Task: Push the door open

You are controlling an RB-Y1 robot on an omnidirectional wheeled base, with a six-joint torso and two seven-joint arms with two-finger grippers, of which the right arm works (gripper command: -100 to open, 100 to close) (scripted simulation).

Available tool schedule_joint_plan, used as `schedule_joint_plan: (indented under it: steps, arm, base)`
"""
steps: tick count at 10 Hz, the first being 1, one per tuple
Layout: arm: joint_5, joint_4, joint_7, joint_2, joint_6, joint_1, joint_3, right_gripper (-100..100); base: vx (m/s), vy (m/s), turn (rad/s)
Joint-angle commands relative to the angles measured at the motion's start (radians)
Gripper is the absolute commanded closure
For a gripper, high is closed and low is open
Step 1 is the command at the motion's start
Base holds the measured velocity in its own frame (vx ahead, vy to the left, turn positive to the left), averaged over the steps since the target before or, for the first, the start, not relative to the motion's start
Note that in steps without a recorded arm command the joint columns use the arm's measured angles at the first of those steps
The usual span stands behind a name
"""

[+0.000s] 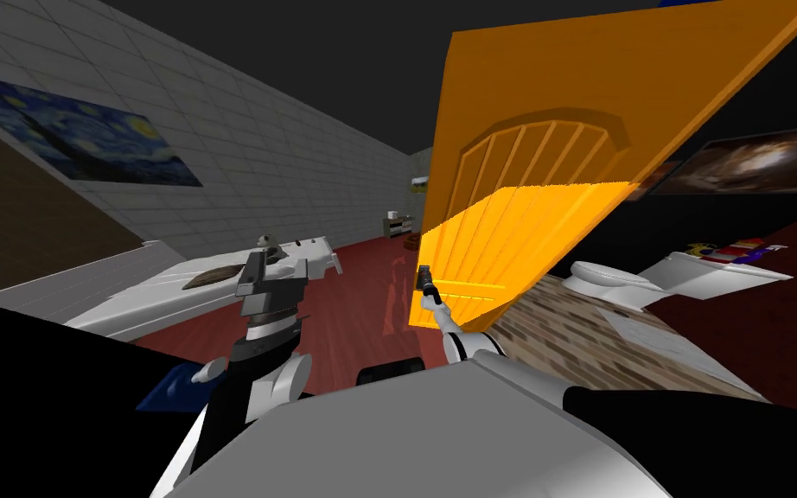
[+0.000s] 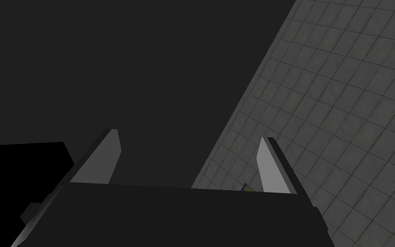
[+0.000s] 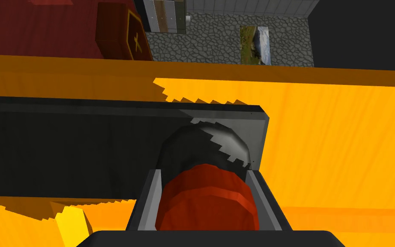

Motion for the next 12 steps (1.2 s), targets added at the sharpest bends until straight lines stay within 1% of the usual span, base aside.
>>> schedule_joint_plan:
  steps: [1,2,5,8,9,10,11,12]
  arm:
    - [-0.001,0.032,-0.001,-0.006,-0.024,-0.015,-0.003,100]
    - [-0.01,0.032,0.009,-0.016,-0.026,-0.014,-0.025,100]
    - [-0.021,0.032,0.02,-0.023,-0.027,-0.012,-0.051,100]
    - [-0.031,0.032,0.03,-0.027,-0.029,-0.011,-0.073,100]
    - [-0.029,0.045,0.028,-0.027,-0.032,-0.013,-0.069,100]
    - [-0.039,0.045,0.037,-0.037,-0.036,-0.013,-0.089,100]
    - [-0.041,0.045,0.04,-0.039,-0.036,-0.013,-0.093,100]
    - [-0.048,0.045,0.047,-0.045,-0.038,-0.011,-0.108,100]
  base:
    - [0.053,0.002,-0.005]
    - [0.136,0.041,-0.034]
    - [0.171,0.099,-0.075]
    - [0.173,0.07,-0.05]
    - [0.079,0.026,-0.031]
    - [0.17,0.028,-0.049]
    - [0.203,0.055,-0.042]
    - [0.204,0.059,-0.052]
